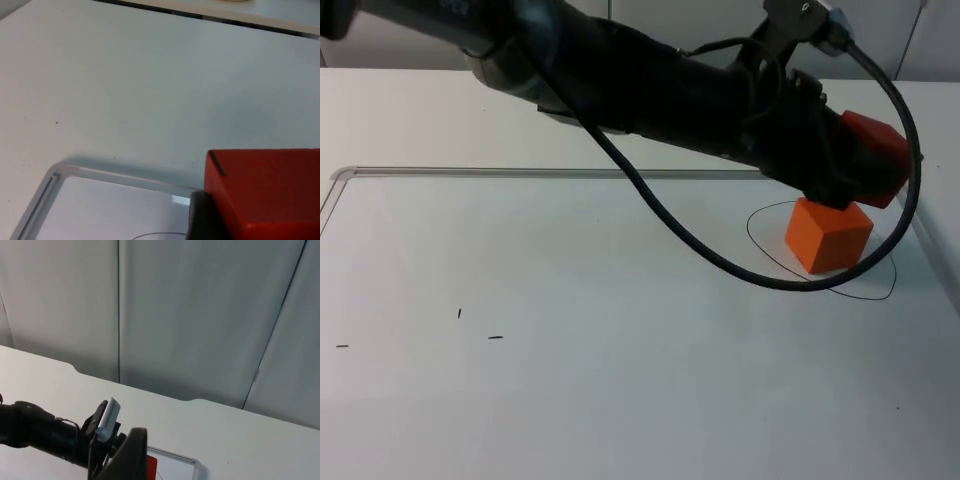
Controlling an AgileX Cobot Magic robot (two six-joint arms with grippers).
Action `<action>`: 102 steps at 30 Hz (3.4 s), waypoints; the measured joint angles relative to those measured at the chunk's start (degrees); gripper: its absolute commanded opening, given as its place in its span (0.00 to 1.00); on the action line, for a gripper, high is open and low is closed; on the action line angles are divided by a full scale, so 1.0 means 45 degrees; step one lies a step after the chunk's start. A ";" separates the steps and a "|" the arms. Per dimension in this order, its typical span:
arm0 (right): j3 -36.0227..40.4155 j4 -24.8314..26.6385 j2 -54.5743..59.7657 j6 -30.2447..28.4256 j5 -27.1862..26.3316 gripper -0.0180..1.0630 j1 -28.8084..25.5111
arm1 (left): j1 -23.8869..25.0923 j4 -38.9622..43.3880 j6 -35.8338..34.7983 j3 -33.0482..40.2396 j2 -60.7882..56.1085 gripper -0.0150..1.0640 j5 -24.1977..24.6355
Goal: Pick up one cube with the left hand and another cube with the right hand. First place the cube in the right hand at the target position, then stack the cube in the left hand on top.
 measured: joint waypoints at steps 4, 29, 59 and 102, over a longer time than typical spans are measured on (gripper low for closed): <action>0.0000 -0.0025 0.0000 0.0000 0.0000 0.99 0.0000 | 0.0000 0.0000 -0.0026 -0.0501 0.0388 0.01 0.0000; 0.0000 -0.0293 0.0000 0.0023 -0.0078 0.99 0.0000 | 0.0000 -0.0049 0.0108 -0.0818 0.1096 0.01 -0.0051; 0.0000 -0.0324 0.0000 0.0046 -0.0078 0.99 0.0000 | 0.0000 -0.0264 0.0681 -0.1049 0.1302 0.17 -0.0546; 0.0000 -0.0324 0.0000 0.0021 -0.0076 0.99 0.0000 | 0.0323 0.1807 -0.1276 -0.1049 0.0730 0.58 -0.0301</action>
